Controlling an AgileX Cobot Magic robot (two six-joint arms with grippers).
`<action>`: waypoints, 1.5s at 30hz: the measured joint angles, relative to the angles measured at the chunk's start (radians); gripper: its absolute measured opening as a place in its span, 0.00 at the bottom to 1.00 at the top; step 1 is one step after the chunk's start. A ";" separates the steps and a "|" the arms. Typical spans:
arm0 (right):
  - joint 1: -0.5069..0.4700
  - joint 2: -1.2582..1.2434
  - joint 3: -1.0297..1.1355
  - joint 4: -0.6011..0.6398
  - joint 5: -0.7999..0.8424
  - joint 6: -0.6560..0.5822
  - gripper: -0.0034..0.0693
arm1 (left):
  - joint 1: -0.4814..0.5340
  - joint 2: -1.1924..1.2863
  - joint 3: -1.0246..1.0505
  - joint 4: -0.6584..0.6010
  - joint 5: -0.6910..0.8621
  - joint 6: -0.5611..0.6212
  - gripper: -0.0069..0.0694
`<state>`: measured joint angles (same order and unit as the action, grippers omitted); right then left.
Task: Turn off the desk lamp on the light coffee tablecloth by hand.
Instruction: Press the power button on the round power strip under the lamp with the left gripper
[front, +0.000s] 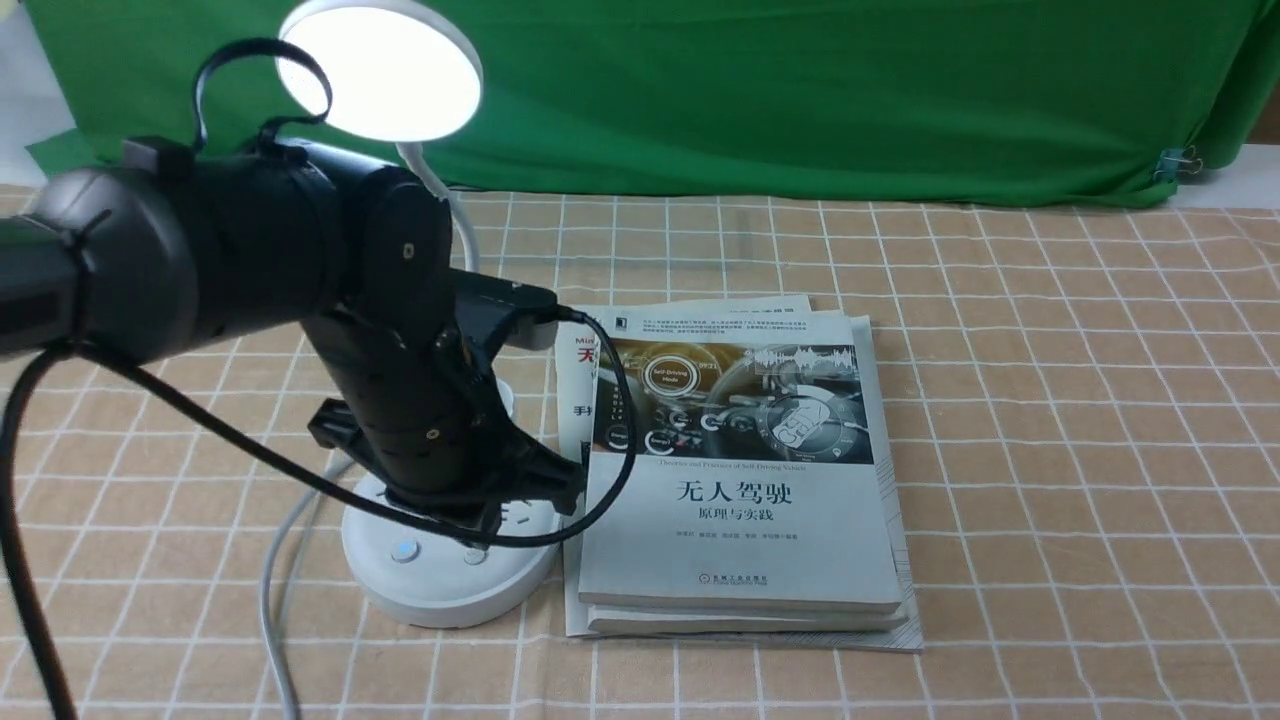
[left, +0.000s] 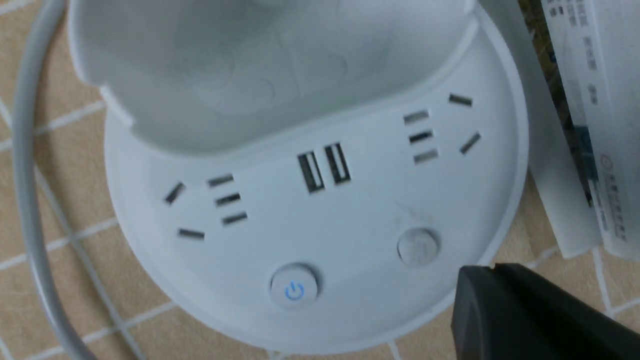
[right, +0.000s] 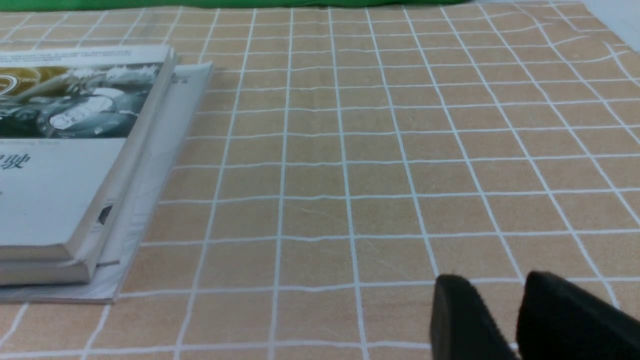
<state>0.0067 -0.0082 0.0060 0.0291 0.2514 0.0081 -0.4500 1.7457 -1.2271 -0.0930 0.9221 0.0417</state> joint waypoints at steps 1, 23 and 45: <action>0.000 0.000 0.000 0.000 0.000 0.000 0.38 | 0.000 0.011 -0.003 0.000 -0.003 0.000 0.09; 0.000 0.000 0.000 0.000 0.000 0.000 0.38 | 0.000 -0.028 -0.013 0.003 -0.008 -0.032 0.09; 0.000 0.000 0.000 0.000 0.000 0.000 0.38 | -0.002 0.026 -0.019 0.002 0.021 -0.035 0.09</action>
<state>0.0067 -0.0082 0.0060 0.0294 0.2514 0.0081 -0.4521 1.7719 -1.2457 -0.0908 0.9429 0.0066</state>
